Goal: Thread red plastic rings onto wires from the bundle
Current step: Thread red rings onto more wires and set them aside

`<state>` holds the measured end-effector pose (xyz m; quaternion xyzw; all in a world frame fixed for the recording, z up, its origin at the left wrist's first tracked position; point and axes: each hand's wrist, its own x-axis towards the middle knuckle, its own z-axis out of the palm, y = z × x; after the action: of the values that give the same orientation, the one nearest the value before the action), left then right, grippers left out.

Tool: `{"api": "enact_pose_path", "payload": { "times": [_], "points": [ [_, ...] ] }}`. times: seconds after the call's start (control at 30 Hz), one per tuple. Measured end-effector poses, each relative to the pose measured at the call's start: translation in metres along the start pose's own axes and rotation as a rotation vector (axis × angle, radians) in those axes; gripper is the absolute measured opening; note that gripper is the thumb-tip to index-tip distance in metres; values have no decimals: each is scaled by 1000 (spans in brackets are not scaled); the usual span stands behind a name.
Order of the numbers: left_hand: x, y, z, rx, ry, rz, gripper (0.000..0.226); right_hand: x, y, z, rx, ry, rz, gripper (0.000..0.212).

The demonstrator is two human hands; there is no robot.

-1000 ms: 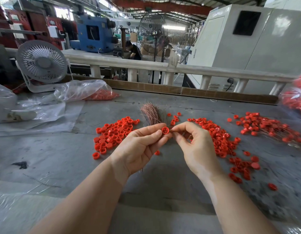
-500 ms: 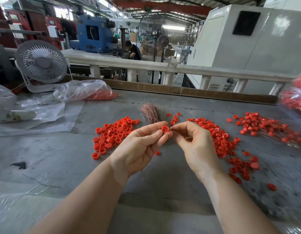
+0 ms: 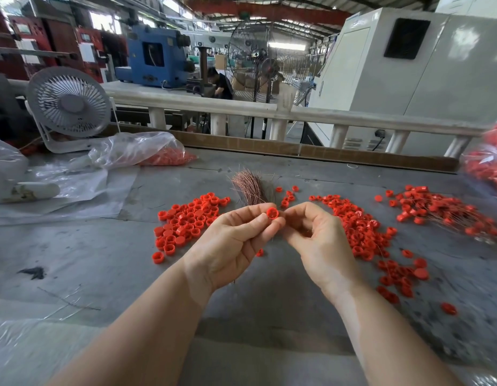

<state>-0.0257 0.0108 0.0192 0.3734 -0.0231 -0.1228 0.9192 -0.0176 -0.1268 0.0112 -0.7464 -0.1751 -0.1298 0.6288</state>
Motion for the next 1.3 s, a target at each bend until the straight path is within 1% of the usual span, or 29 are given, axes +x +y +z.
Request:
{"api": "enact_pose_path", "payload": {
  "times": [0.13, 0.27, 0.3, 0.4, 0.5, 0.67, 0.73, 0.8, 0.93, 1.0, 1.07, 1.13, 1.3],
  "points": [
    [1, 0, 0, -27, 43, 14, 17, 0, 1, 0, -87, -12, 2, 13],
    [6, 2, -4, -78, 170, 112, 16, 0, 3, -1, -360, 76, -79, 25],
    [7, 3, -5, -89, 195, 139, 16, -1, 2, -1, -419, 78, -99, 25],
    [8, 5, -9, -110, 237, 198, 15, -4, 2, 2, -579, -3, -183, 15],
    [9, 5, -10, -123, 236, 212, 15, -6, 4, 4, -705, -89, -246, 13],
    [8, 4, -10, -108, 214, 194, 14, -8, 11, 8, -894, -218, -272, 15],
    [8, 4, -10, -101, 200, 182, 14, -9, 13, 10, -953, -268, -272, 19],
    [8, 3, -10, -91, 184, 175, 14, -10, 15, 11, -984, -284, -265, 21],
    [8, 2, -11, -64, 160, 176, 13, -9, 15, 8, -1009, -274, -246, 12],
    [8, 2, -12, -49, 153, 172, 13, -8, 15, 7, -992, -289, -231, 10],
    [8, 2, -12, -42, 149, 171, 13, -8, 14, 6, -901, -265, -199, 10],
    [8, 3, -12, -47, 151, 176, 13, -6, 12, 3, -741, -199, -141, 14],
    [11, 4, -13, -94, 207, 235, 12, 2, 6, -2, -219, 6, 13, 20]
  ]
}}
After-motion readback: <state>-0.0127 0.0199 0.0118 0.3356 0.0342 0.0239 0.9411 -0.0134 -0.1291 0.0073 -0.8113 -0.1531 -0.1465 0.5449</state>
